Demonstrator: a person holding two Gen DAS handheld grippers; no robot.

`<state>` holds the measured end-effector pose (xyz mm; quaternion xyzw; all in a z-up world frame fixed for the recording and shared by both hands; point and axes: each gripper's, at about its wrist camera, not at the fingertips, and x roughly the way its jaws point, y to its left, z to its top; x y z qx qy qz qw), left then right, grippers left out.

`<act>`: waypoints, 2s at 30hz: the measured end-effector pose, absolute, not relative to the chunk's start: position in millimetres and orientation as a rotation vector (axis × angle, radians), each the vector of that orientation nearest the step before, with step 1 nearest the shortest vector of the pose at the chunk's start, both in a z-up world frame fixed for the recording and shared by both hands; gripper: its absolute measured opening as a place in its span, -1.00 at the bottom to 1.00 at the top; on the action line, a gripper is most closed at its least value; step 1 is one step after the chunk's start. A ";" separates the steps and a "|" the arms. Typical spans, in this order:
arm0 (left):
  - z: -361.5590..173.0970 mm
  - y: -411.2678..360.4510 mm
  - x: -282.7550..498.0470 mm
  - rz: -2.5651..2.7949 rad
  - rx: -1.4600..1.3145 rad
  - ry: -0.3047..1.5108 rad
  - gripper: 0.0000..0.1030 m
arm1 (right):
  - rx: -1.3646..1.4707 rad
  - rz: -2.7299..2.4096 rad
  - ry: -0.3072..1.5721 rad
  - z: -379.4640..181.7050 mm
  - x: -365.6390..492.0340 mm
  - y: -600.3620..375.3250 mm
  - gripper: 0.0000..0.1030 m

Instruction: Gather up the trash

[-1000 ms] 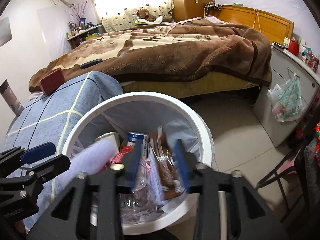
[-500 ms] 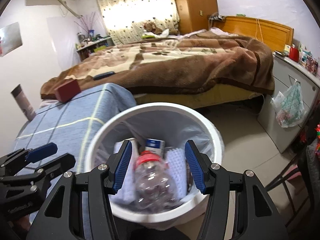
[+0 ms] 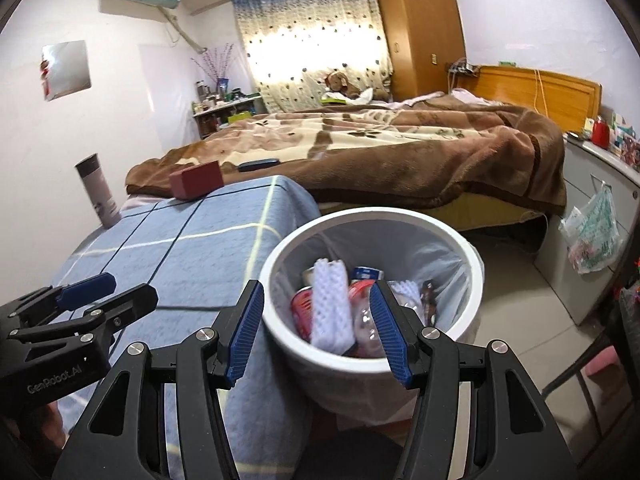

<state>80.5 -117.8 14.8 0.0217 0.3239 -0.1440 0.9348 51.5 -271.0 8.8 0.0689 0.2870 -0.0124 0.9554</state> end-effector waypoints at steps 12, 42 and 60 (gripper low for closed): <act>18.6 -101.2 48.3 -0.216 0.063 0.571 0.30 | 0.104 0.005 0.523 13.4 31.2 -251.1 0.10; 18.0 -98.8 33.5 -0.187 0.060 0.571 0.30 | 0.108 0.010 0.520 9.1 22.1 -241.7 0.10; 20.6 -94.5 33.5 -0.179 0.056 0.568 0.30 | 0.109 0.010 0.516 10.6 22.1 -239.8 0.10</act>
